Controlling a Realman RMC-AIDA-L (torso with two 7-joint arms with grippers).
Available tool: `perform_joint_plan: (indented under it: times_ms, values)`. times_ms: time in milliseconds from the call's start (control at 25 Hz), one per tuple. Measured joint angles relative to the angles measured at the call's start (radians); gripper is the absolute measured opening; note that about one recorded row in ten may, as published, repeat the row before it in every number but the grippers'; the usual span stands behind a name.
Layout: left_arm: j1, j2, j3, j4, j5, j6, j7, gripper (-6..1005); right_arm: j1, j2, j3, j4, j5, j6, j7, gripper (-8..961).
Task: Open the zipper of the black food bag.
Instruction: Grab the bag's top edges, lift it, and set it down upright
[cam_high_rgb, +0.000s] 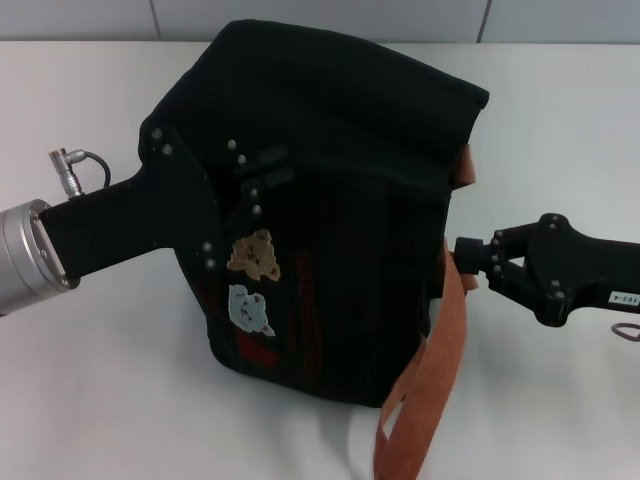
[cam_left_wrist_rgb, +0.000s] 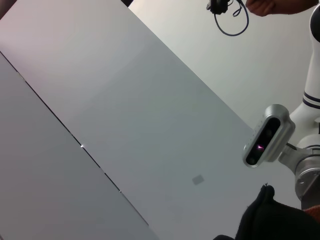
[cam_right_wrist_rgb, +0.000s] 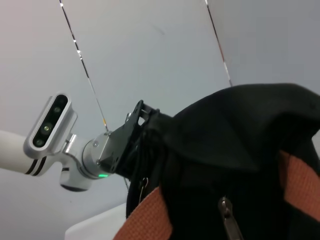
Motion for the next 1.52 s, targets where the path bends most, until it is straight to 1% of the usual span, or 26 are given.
perform_joint_plan:
  times_ms: [160, 240, 440, 560, 760, 880, 1200, 1440, 1520]
  values:
    - [0.0, -0.001, 0.0, -0.001, 0.0, 0.0, 0.0, 69, -0.001, 0.024, 0.01, -0.001, 0.003, 0.004, -0.034, 21]
    - [-0.001, -0.001, 0.0, -0.004, 0.0, 0.0, 0.0, 69, 0.003, 0.031, 0.01, 0.013, 0.007, 0.007, -0.075, 31]
    - [-0.002, -0.002, 0.002, -0.008, 0.0, 0.0, 0.0, 69, 0.012, 0.033, 0.01, 0.081, 0.064, 0.034, -0.152, 222]
    - [0.0, -0.003, 0.004, -0.008, 0.0, 0.002, 0.0, 69, 0.01, 0.034, 0.011, 0.096, 0.092, 0.043, -0.172, 433]
    - [0.004, -0.003, 0.008, -0.008, 0.0, 0.007, 0.0, 68, 0.012, 0.034, 0.004, 0.112, 0.106, 0.049, -0.176, 438]
    - [0.006, -0.003, 0.009, -0.01, 0.0, 0.009, 0.007, 68, 0.027, 0.034, 0.001, 0.143, 0.105, 0.049, -0.204, 403]
    - [0.006, -0.003, 0.012, -0.013, 0.0, 0.011, 0.011, 69, 0.046, 0.036, 0.0, 0.174, 0.101, 0.057, -0.212, 308]
    - [0.004, -0.003, 0.012, -0.018, 0.0, 0.016, 0.012, 69, 0.052, 0.038, -0.012, 0.193, 0.1, 0.085, -0.213, 277]
    - [0.001, -0.002, 0.012, -0.025, 0.0, 0.017, 0.013, 69, 0.053, 0.037, -0.031, 0.191, 0.1, 0.08, -0.212, 217]
